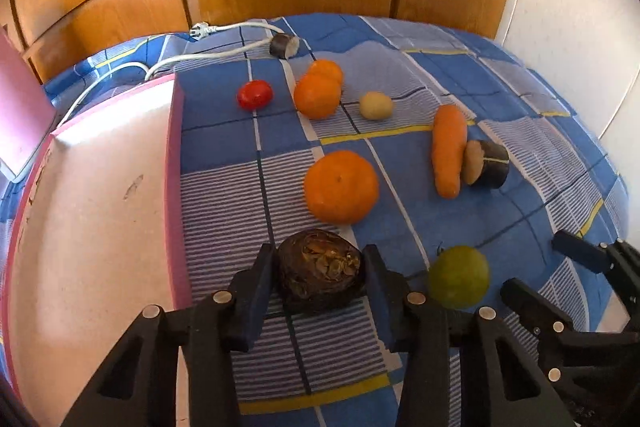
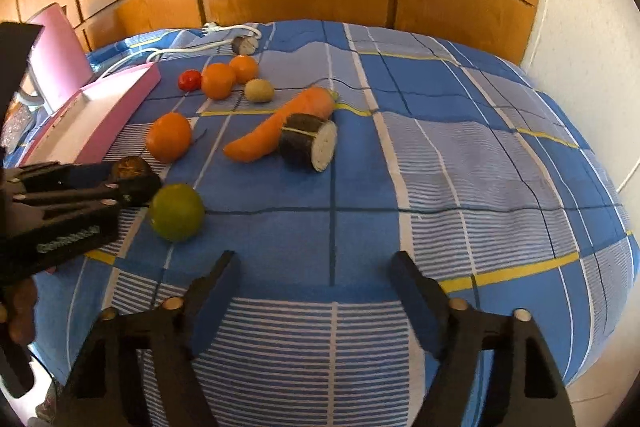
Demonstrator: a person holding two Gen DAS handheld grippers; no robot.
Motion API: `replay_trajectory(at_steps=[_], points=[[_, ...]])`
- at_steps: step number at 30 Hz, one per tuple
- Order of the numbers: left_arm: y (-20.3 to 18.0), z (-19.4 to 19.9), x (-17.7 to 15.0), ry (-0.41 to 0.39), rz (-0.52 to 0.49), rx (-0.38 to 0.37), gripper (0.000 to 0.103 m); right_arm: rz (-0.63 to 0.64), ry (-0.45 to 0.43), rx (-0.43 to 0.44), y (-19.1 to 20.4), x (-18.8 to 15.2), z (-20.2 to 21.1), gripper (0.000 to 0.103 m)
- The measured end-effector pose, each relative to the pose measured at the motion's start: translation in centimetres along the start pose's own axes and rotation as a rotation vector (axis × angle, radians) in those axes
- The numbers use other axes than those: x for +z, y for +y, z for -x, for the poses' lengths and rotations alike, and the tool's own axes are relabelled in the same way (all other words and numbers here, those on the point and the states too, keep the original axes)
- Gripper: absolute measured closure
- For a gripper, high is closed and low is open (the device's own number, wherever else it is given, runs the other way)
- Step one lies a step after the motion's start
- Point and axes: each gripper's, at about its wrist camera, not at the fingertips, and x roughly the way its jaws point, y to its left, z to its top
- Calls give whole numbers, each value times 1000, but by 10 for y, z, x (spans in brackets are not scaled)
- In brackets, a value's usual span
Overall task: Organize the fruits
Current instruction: 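Reach the left gripper to the dark brown round fruit and close on it, then lower the brown fruit into the white tray with the left gripper while the right gripper grasps the green fruit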
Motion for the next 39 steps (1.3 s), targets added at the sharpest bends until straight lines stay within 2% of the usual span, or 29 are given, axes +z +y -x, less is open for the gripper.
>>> replay_trajectory(at_steps=[3,11,15,18,20,21,23,30,39], points=[[5,6,-2,-16,26,0,60,11,-21,39,5,2,4,34],[16,38,-5,-94,96,-9,60,99,-48,131,33,10,8,34],[19,52,-4,-127,122,-2,60,153,-56,135,50,17,2,34],[21,63,-5,-146,129,27,60,193,-56,135,61,21,-8,34],[25,71,-7,-162,142,47,60,206,-36,136,66,23,-16,50],[27,74,-9,-168,148,58,60,203,-14,135,66,24,-21,61],[32,81,-13,-180,166,76,60,186,-10,128,66,25,-25,65],[59,98,-24,-207,239,167,59,131,16,163,59,27,-27,65],[112,100,-43,-184,353,305,59,162,17,117,67,26,-24,69]])
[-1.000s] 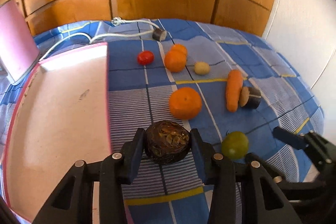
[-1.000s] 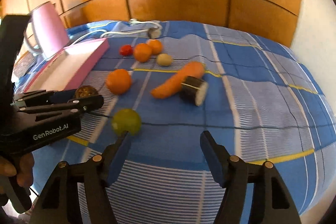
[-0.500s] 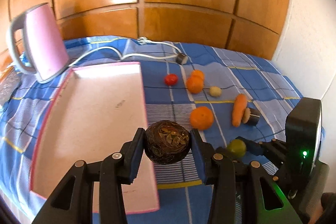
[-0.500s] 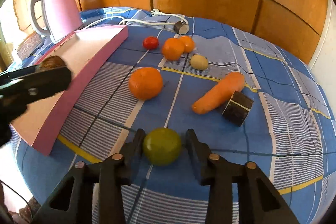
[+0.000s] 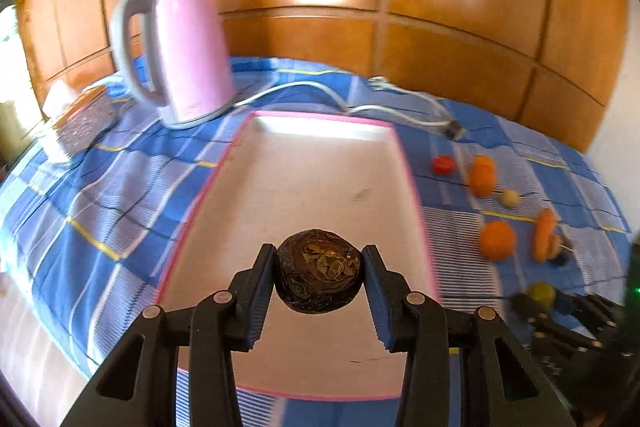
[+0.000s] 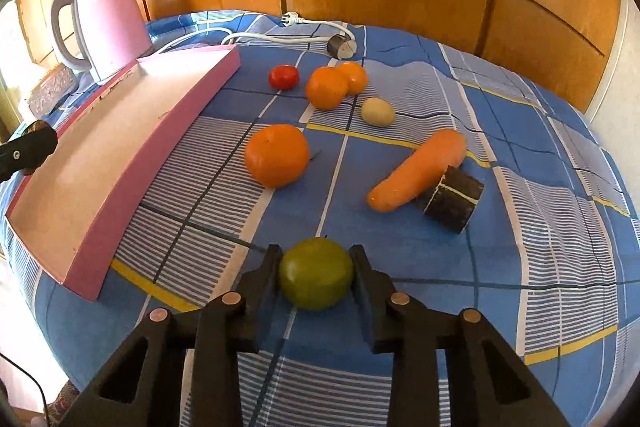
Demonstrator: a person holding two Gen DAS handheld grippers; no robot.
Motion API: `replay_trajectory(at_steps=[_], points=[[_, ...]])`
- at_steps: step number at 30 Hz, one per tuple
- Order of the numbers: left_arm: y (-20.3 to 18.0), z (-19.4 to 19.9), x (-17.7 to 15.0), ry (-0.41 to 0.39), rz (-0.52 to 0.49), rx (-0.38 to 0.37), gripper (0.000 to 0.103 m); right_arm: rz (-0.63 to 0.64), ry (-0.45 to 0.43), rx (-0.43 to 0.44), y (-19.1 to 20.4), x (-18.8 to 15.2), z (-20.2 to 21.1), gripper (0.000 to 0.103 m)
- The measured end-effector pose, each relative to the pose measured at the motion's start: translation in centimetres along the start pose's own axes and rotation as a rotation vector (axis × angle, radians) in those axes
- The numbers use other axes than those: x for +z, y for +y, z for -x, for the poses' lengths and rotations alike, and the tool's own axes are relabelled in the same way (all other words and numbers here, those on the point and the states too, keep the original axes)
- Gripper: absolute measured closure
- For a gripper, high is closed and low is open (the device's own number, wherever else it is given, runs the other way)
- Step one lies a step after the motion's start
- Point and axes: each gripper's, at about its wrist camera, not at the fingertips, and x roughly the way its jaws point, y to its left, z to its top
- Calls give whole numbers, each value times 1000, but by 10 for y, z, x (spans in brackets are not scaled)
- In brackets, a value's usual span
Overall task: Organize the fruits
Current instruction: 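Lower the brown fruit into the white tray with the left gripper while the right gripper grasps the green fruit, then carry the green fruit with the right gripper into the tray and open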
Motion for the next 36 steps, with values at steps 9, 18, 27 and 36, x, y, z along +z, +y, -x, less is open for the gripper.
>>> replay_trajectory(at_steps=[9,18,27,36], points=[[28,-10,-1,9,74,77,46,13,13,-28,5,2,-1,70],[31,7,0,-32,90,63,42,6,28,-11,8,5,0,70],[35,17,-5,-39,108,70,42,47,-25,83,34,17,19,70],[48,27,-5,-62,142,87,42,115,-40,210,77,47,20,70]])
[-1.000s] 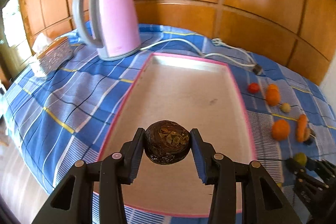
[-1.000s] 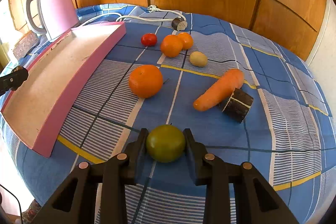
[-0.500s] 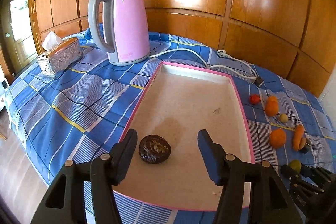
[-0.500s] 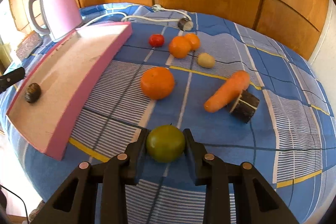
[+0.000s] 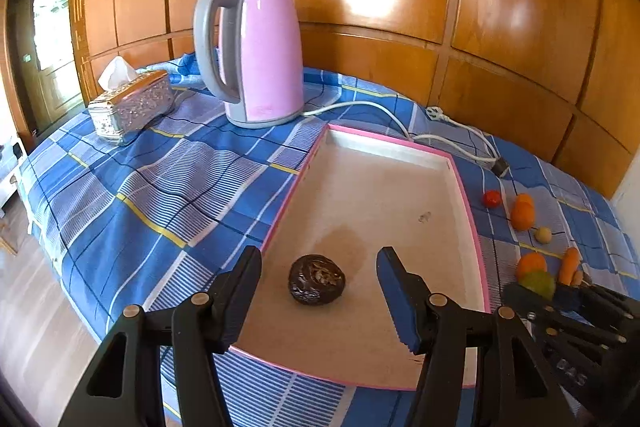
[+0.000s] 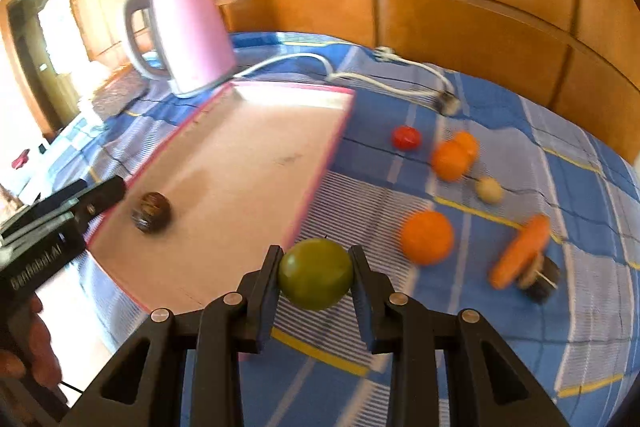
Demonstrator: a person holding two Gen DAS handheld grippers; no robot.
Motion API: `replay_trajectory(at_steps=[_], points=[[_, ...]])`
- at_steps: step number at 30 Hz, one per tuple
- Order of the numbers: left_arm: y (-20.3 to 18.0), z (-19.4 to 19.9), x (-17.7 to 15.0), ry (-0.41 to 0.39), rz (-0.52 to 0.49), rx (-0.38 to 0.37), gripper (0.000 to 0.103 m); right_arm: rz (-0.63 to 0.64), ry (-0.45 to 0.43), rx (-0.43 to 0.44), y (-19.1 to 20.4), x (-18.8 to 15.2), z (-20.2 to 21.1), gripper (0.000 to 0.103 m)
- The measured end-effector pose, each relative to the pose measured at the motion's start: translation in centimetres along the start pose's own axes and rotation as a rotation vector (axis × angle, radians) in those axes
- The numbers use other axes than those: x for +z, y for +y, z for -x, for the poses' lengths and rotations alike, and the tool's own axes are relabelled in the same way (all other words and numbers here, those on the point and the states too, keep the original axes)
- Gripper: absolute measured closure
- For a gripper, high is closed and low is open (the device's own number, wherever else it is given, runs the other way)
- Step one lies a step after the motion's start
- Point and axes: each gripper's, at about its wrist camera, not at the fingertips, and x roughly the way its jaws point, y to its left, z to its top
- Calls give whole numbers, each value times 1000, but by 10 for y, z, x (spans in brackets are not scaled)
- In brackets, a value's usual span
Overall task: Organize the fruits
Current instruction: 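Carry the green fruit with the right gripper into the tray and open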
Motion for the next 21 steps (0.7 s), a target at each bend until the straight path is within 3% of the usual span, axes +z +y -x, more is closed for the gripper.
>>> replay_trajectory(at_steps=[9,21], points=[[11,4,1,-8,16,13,42,49,16,60,39,20,-22,70],[12,3,-1,-1,18,14,42,81,-3,57,55,26,-29,66]])
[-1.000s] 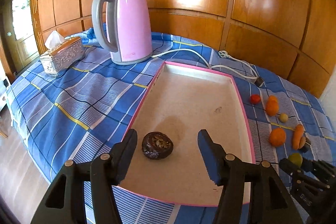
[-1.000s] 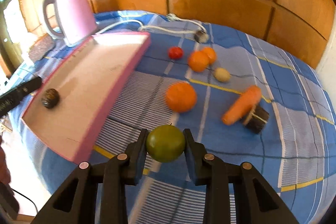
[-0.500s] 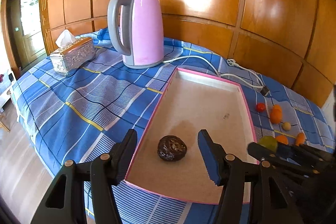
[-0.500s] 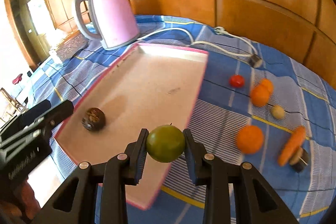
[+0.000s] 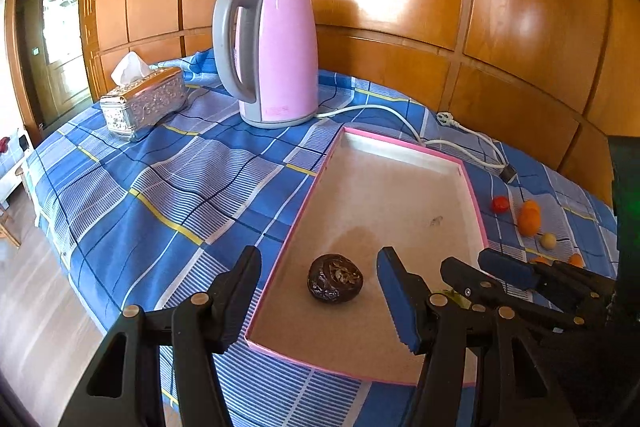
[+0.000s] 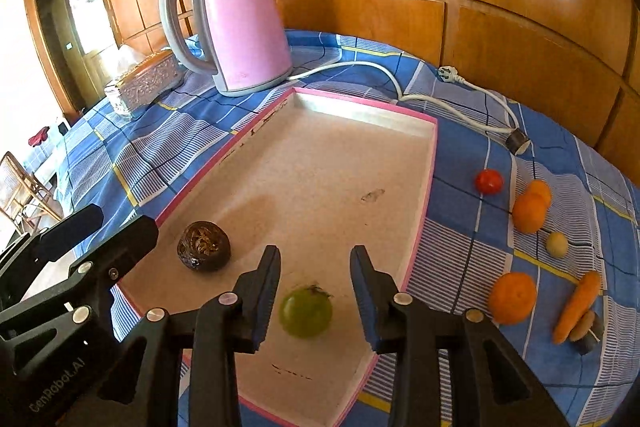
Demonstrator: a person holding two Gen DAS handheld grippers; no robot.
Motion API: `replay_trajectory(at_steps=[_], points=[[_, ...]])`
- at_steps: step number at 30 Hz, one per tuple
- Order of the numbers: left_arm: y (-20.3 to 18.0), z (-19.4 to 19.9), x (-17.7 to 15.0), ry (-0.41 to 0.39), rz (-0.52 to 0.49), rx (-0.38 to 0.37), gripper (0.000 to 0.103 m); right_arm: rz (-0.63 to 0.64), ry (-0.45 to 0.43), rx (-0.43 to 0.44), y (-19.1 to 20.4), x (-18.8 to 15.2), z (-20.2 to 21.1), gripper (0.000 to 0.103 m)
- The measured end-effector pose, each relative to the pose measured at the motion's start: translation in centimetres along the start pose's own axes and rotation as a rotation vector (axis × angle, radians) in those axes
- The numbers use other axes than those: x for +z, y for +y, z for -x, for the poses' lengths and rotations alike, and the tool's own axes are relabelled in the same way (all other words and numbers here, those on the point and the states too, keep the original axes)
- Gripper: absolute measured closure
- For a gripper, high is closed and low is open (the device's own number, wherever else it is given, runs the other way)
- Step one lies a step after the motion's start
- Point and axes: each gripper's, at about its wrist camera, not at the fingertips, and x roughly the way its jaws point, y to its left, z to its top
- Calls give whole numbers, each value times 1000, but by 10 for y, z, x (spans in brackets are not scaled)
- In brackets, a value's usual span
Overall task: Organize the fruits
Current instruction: 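Carry the green fruit with the right gripper into the tray and open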
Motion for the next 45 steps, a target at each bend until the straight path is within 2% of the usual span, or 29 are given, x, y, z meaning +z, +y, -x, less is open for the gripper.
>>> replay_trajectory(at_steps=[3,7,10,26,45], points=[[-3,2,-1,-4,-6,-1,41,-19,-6,-18,-4,-4,4,66],[-10,5,-3,-12,-27,-1,40,-47,-22,-41,-13,-10,13,58],[-16,8,-3,-21,-46,-5,40,-51,-42,-63,-17,-15,22,57],[-52,23,-13,-51,-163,-49,40,-184,-79,-150,-66,-36,53,56],[-100,23,-29,-19,-304,-125,40,-324,-89,-262,-128,-68,78,56]])
